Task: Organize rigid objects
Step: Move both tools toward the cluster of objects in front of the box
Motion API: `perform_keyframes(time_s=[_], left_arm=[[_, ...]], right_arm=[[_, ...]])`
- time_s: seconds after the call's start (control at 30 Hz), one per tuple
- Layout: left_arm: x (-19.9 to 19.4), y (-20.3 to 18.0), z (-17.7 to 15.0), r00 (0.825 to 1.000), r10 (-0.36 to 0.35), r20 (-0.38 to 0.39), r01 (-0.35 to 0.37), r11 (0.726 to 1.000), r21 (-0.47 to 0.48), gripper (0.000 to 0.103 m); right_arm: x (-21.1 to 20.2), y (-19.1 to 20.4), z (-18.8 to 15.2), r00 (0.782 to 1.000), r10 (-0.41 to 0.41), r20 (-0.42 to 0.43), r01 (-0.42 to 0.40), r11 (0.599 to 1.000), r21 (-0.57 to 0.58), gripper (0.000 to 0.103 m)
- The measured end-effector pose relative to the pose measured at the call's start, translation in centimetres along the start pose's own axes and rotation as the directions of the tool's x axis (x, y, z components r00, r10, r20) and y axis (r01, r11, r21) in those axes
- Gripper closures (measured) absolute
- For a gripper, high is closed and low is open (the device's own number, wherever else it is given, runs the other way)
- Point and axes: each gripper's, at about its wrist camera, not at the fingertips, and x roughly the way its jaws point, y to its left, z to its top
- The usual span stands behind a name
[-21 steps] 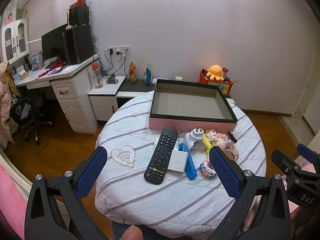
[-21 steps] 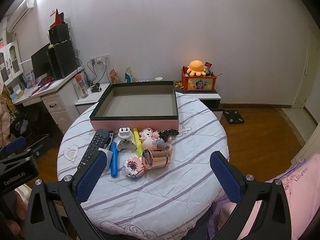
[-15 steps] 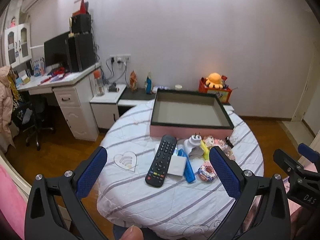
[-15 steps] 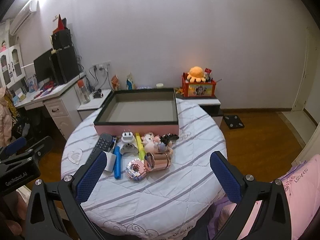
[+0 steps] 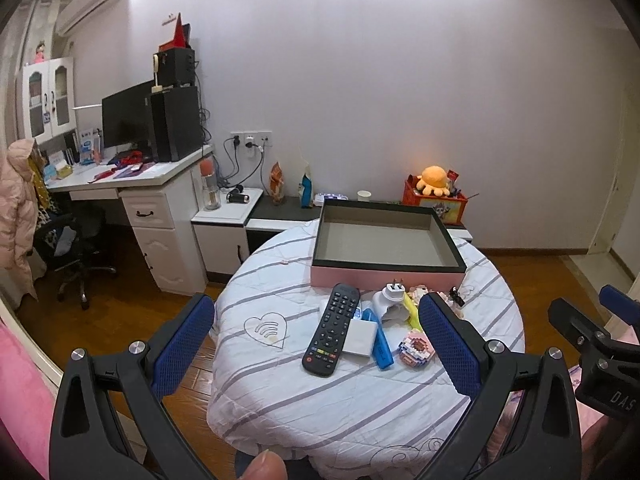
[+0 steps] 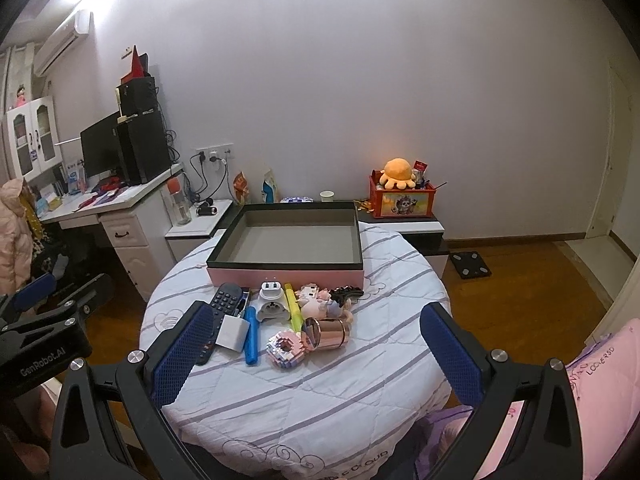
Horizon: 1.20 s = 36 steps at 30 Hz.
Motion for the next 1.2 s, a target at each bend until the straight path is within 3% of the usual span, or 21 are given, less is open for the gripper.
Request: perform_keyframes(time_s=[0.73, 0.93, 1.2], left_arm=[[0.1, 0.2, 0.0, 1.0, 0.0, -0.015, 0.0, 1.0, -0.002, 0.0], [2.7, 0.2, -0.9, 0.998, -0.013, -0.058, 0.014, 1.0, 0.002, 0.0], [9.1, 0.0, -4.2, 0.982, -0.039, -0.184, 0.041, 0.999, 0.008, 0.0]], right_arm=[[0.4, 0.3, -0.1, 1.0, -0.002, -0.018, 0.002, 1.0, -0.008, 0.0], [2.6, -0.2, -0.7, 0.997, -0.013, -0.072, 0.013, 1.0, 0.0, 0.0], [8.0, -1.0, -2.5, 0.979, -0.013, -0.202, 0.016, 1.0, 0.009, 0.0]])
